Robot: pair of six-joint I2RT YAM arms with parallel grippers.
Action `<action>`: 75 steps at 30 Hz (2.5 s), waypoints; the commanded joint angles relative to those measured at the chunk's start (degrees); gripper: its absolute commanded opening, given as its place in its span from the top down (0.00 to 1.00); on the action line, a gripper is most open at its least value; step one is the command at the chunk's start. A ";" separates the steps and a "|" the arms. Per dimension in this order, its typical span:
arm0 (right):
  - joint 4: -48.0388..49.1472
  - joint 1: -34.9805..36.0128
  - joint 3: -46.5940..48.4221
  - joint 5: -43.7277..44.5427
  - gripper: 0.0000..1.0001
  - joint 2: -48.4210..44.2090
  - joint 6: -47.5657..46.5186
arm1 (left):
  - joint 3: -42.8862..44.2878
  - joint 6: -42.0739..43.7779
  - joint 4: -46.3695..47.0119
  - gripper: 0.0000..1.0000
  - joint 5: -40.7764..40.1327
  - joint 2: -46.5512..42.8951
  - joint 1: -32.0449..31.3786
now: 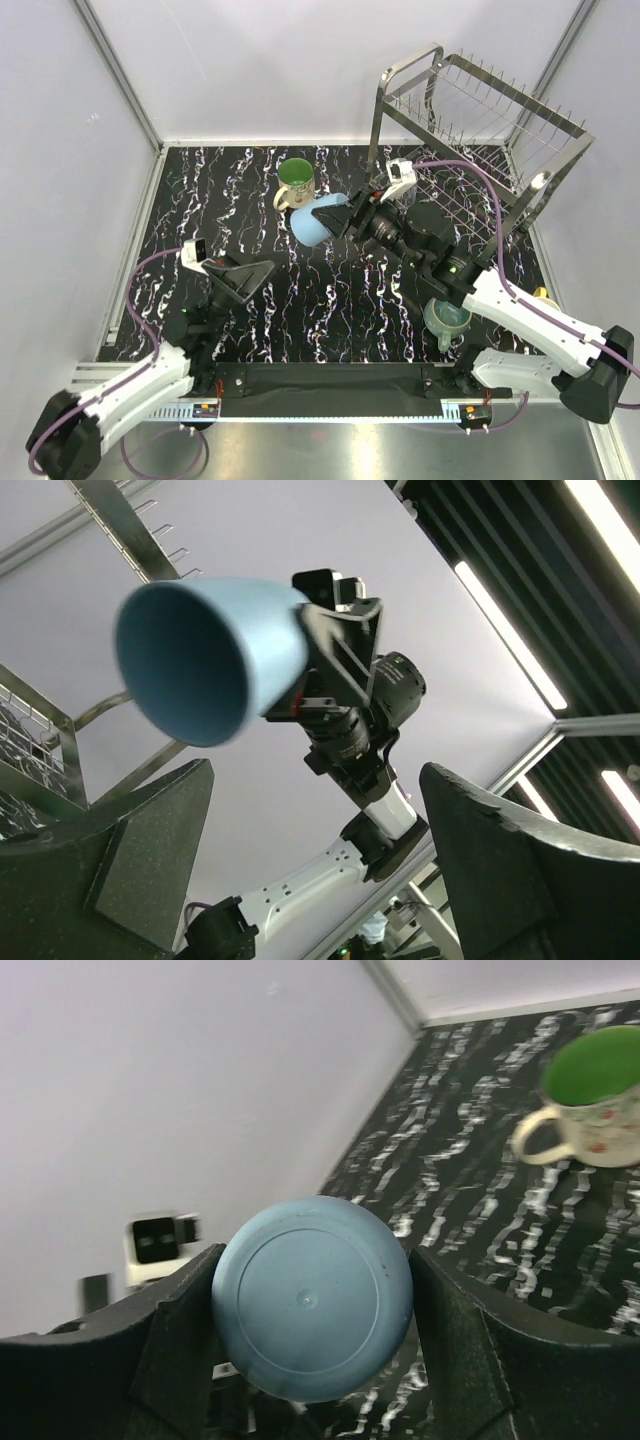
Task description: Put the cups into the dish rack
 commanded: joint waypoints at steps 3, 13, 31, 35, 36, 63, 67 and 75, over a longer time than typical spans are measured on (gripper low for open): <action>-7.92 0.38 0.91 12.53 1.00 -2.09 -6.53 | 1.85 12.53 -28.72 0.05 -0.33 -14.96 -0.23; -24.62 0.38 -0.83 45.20 1.00 -0.69 -4.34 | 11.44 26.00 -71.65 0.07 -10.44 -30.28 -0.23; -16.55 -10.51 -2.87 64.76 1.00 17.06 -5.29 | 7.48 30.83 -62.43 0.11 -9.13 -24.66 -0.23; -12.06 -13.15 -2.43 65.19 1.00 19.79 -7.50 | 7.83 32.15 -64.01 0.11 -9.83 -25.62 -0.32; -11.27 -13.85 -2.60 65.19 1.00 20.32 -8.02 | 7.83 32.32 -64.19 0.11 -9.92 -25.97 -0.32; 5.01 -23.08 0.29 66.34 1.00 31.66 -15.60 | 7.92 35.23 -66.13 0.09 -9.75 -27.30 -0.23; -0.36 -23.61 1.52 65.37 0.98 31.57 -11.11 | 7.66 34.88 -65.34 0.09 -9.48 -26.51 -0.23; -7.92 -24.40 3.19 63.79 0.91 32.89 -4.17 | 7.74 34.26 -65.86 0.09 -9.31 -26.68 -0.23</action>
